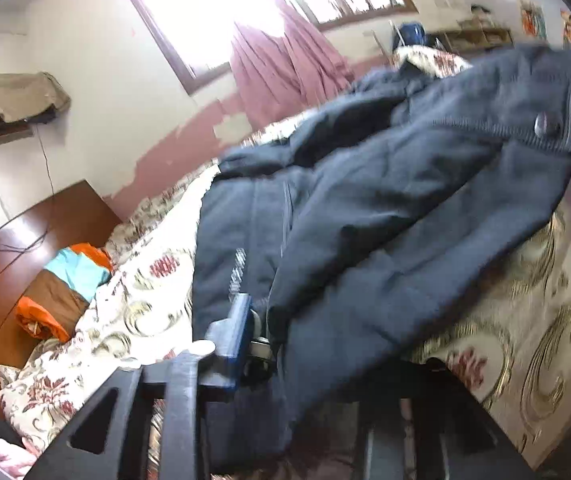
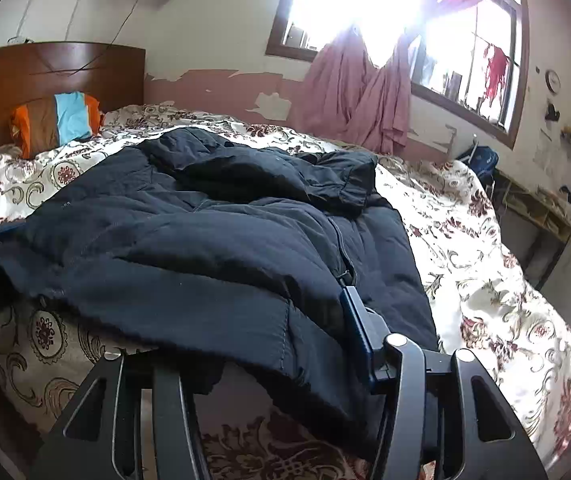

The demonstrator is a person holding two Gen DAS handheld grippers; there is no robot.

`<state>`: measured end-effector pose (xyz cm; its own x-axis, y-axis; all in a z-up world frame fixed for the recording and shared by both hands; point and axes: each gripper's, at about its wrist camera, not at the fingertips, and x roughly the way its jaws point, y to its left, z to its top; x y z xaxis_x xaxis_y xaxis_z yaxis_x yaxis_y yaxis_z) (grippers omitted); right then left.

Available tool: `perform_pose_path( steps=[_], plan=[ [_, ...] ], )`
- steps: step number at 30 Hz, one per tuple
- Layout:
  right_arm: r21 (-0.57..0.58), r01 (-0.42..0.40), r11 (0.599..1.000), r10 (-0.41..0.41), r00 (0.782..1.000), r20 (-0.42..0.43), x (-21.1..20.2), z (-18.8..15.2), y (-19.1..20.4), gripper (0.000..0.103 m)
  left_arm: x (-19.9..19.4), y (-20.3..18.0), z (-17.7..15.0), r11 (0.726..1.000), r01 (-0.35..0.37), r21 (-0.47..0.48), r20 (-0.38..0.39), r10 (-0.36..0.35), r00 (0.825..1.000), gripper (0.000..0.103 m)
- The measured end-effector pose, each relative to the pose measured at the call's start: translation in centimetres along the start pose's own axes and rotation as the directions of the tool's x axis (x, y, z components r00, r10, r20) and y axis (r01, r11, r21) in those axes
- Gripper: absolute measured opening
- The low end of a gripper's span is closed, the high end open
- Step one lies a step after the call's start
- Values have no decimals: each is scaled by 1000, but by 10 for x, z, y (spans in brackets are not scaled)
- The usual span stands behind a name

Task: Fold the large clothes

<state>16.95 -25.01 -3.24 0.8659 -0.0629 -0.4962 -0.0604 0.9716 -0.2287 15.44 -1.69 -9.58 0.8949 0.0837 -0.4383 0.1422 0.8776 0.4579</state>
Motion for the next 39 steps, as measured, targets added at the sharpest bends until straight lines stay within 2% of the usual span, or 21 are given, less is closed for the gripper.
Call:
perform_pose_path(
  steps=[1, 3, 8, 11, 15, 23, 31, 34, 39],
  plan=[
    [6, 0, 1000, 0, 1000, -3, 0, -2, 0, 37, -4, 1, 3, 1000, 6, -2, 23, -6, 1000, 12],
    [10, 7, 1000, -7, 1000, -5, 1, -3, 0, 23, -10, 2, 9, 1000, 5, -4, 53, -5, 999, 11],
    [20, -20, 1000, 20, 1000, 5, -6, -4, -1, 14, -20, 16, 20, 997, 56, -60, 90, -51, 995, 8],
    [21, -33, 999, 32, 999, 24, -16, -3, -2, 13, -30, 25, 22, 994, 68, -80, 135, -57, 989, 8],
    [8, -38, 999, 37, 997, 61, -41, -6, 1, 12, -50, 27, 20, 993, 80, -89, 155, -65, 986, 8],
    [37, -120, 992, 116, 988, 102, -115, -6, -5, 11, -116, 44, 20, 993, 90, -79, 212, -72, 975, 7],
    [6, -149, 989, 145, 967, 209, -175, 18, -10, 10, -168, 73, 45, 990, 92, -104, 276, -60, 959, 7],
    [5, -157, 988, 151, 956, 251, -178, 37, -17, 10, -169, 84, 62, 988, 96, -123, 297, -56, 953, 7],
    [-36, -103, 994, 109, 946, 306, -158, 74, -16, 9, -149, 99, 90, 987, 89, -136, 303, -44, 952, 7]
  ],
)
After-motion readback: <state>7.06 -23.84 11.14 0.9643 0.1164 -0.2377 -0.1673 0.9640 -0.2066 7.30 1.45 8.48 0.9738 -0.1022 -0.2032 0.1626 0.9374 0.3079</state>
